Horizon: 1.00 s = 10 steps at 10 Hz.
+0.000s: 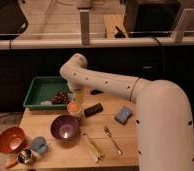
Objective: Place grapes in red bowl
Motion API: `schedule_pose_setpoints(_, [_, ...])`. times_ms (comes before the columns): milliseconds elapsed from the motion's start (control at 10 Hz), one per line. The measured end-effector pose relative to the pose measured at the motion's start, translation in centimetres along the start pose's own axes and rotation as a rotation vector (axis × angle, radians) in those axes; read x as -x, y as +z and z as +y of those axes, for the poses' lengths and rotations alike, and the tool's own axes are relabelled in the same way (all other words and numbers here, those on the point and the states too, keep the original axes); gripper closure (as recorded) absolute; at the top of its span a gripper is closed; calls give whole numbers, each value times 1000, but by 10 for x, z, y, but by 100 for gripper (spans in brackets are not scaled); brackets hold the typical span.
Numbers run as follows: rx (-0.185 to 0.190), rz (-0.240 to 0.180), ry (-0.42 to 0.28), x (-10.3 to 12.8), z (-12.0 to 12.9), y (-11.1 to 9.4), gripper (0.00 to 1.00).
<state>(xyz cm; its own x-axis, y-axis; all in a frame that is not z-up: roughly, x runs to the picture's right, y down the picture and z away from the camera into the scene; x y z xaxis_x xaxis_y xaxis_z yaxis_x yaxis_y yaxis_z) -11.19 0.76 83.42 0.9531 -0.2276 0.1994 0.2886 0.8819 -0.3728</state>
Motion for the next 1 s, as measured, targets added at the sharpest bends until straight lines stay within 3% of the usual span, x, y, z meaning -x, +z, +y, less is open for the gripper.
schedule_pose_setpoints(400, [-104, -13, -120, 17, -45, -17, 20])
schedule_pose_setpoints(800, [-207, -121, -300, 55, -67, -8, 20])
schedule_pose_setpoints(1000, [-238, -150, -404, 84, -74, 5, 20])
